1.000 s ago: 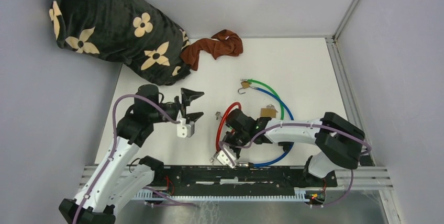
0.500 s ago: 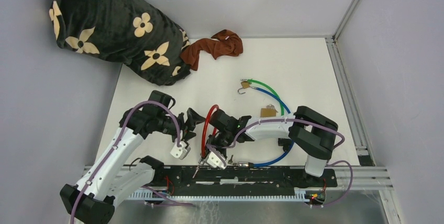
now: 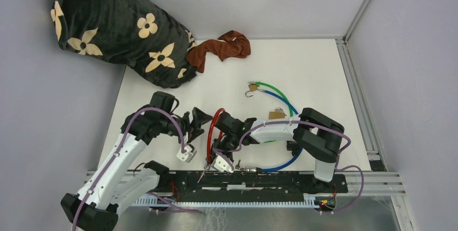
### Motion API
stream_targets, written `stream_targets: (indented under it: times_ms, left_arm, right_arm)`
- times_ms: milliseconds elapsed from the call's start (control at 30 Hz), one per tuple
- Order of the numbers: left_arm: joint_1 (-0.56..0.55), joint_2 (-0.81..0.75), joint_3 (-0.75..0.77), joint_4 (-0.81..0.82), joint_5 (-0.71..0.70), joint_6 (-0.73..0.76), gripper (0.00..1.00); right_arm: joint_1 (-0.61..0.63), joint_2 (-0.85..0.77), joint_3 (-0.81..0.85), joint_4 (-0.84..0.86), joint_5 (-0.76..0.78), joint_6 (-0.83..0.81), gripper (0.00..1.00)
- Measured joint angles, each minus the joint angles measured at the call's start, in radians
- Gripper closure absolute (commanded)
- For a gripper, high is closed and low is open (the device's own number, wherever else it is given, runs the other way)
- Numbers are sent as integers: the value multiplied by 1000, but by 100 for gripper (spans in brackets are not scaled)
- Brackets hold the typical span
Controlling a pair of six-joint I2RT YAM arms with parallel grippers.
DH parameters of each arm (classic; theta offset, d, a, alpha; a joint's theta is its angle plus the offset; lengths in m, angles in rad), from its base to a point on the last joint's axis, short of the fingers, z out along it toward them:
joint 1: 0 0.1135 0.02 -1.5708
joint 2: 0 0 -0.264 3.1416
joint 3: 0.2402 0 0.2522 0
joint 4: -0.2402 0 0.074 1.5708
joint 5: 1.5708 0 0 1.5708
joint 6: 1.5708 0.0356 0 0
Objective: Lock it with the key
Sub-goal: Adjust the lock.
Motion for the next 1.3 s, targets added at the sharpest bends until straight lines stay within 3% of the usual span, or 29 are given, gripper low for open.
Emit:
stream_targets:
  times_ms: [167, 433, 833, 900, 1000, 1133, 1233, 1300]
  left_arm:
    - [-2, 69, 64, 119, 49, 3, 26]
    - [-2, 172, 70, 126, 56, 7, 28]
    - [-8, 261, 70, 66, 19, 14, 63]
    - [-14, 260, 69, 67, 7, 17, 64]
    - [-20, 250, 61, 68, -7, 23, 56]
    - [-22, 220, 31, 68, -35, 26, 37]
    - [-27, 209, 15, 66, -43, 29, 40]
    - [-32, 203, 11, 69, -49, 29, 51]
  right_arm:
    - [-2, 22, 3, -23, 4, -14, 100]
    - [-1, 32, 9, -50, 8, -29, 100]
    - [7, 33, 18, -69, 8, -42, 100]
    - [9, 35, 18, -69, 7, -42, 100]
    - [9, 41, 18, -66, 7, -40, 100]
    - [8, 41, 18, -59, 7, -39, 100]
    - [5, 41, 18, -52, 7, -39, 100]
    - [5, 42, 18, -52, 7, -39, 100]
